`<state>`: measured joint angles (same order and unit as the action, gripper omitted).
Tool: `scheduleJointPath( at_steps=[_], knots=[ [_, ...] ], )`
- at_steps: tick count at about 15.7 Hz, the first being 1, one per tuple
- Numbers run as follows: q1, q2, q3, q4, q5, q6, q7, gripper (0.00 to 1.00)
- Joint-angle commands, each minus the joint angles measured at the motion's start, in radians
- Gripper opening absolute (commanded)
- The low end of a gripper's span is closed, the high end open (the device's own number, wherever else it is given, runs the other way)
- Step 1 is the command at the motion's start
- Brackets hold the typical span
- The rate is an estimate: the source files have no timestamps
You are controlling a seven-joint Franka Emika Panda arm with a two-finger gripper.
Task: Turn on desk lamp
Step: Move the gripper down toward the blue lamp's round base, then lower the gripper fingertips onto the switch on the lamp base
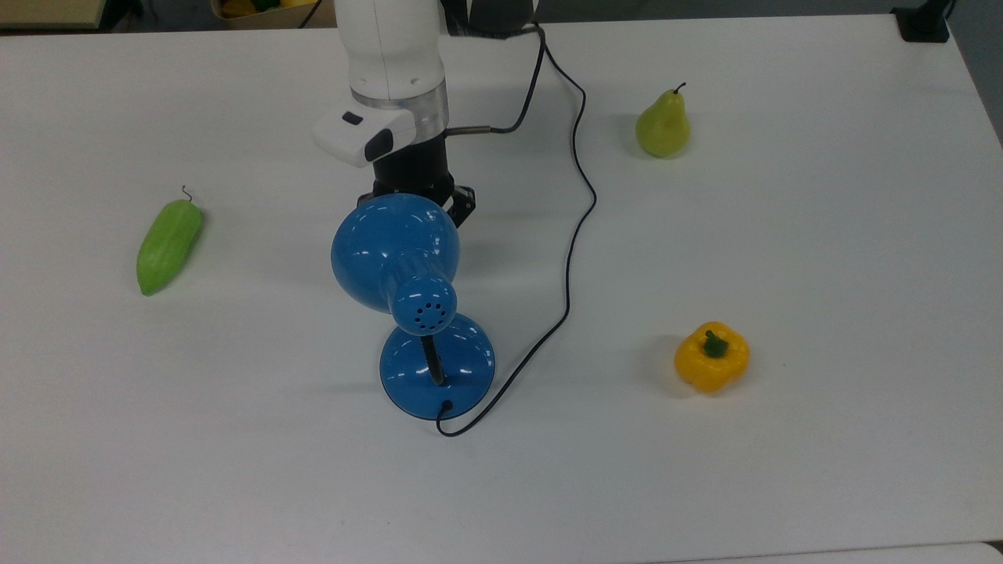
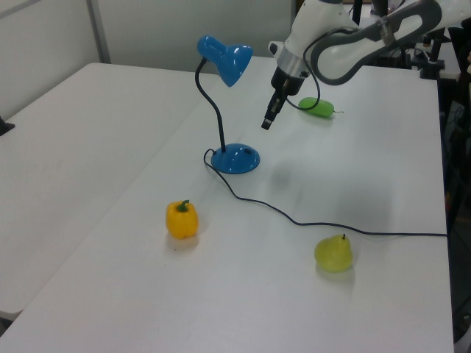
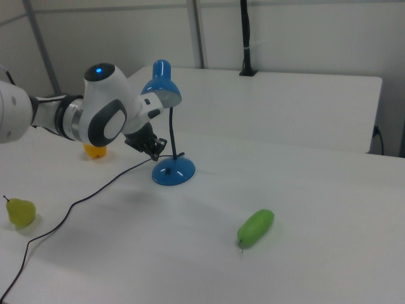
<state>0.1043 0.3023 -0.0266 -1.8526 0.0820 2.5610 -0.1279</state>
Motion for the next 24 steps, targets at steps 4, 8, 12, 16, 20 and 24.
scheduleJointPath(
  at_steps=[4,8,12,16,20,24],
  knots=[
    [0.017,0.086,-0.007,-0.022,0.013,0.220,-0.004,0.00],
    [0.018,0.129,-0.006,-0.010,0.018,0.275,-0.002,0.00],
    [0.023,0.166,-0.006,0.004,0.018,0.327,-0.002,0.00],
    [0.023,0.181,-0.006,0.027,0.018,0.329,-0.004,0.00],
    [0.023,0.189,-0.006,0.027,0.007,0.329,-0.004,0.00],
    [0.023,0.195,-0.006,0.027,0.001,0.329,-0.004,0.00]
  ],
)
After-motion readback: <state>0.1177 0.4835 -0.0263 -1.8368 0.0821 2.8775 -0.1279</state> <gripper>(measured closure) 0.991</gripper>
